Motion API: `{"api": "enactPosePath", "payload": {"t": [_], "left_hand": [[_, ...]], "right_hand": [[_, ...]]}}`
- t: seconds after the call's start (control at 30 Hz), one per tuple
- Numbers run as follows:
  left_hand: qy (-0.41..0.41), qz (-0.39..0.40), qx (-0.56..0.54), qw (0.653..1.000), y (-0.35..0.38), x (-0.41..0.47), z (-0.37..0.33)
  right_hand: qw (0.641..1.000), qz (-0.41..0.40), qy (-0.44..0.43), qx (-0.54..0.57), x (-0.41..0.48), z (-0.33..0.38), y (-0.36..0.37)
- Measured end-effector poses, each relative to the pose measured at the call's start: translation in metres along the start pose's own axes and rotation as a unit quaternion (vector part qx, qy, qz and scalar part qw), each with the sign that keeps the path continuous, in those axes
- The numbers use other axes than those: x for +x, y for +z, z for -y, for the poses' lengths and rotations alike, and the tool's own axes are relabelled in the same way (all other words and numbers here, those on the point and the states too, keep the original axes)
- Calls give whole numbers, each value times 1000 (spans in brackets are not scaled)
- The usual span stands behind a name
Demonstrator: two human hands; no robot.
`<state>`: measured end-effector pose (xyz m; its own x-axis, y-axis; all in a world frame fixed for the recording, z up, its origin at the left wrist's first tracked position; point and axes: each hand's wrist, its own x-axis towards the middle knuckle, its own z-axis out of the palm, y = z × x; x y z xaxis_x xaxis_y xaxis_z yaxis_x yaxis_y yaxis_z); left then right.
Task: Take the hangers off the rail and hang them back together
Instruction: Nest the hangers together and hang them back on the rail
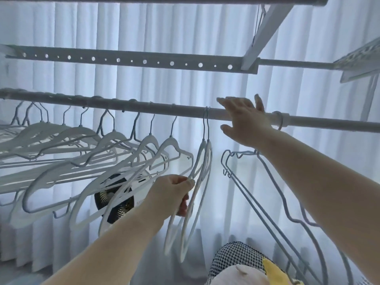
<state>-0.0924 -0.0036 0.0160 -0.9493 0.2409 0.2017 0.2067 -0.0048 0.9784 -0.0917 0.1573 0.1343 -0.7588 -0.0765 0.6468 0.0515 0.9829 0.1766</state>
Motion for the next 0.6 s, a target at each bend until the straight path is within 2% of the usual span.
{"api": "enactPosePath", "payload": {"t": [0.17, 0.43, 0.53, 0.6], "left_hand": [[19, -17, 25, 999, -9, -1, -3], [2, -40, 28, 999, -28, 5, -5], [-6, -33, 56, 998, -29, 4, -5], [21, -50, 94, 994, -29, 5, -3]], "right_hand": [[997, 40, -69, -12, 10, 17, 5], [998, 30, -44, 19, 14, 18, 6], [999, 30, -36, 21, 13, 14, 5], [999, 32, -32, 22, 12, 12, 4]]}}
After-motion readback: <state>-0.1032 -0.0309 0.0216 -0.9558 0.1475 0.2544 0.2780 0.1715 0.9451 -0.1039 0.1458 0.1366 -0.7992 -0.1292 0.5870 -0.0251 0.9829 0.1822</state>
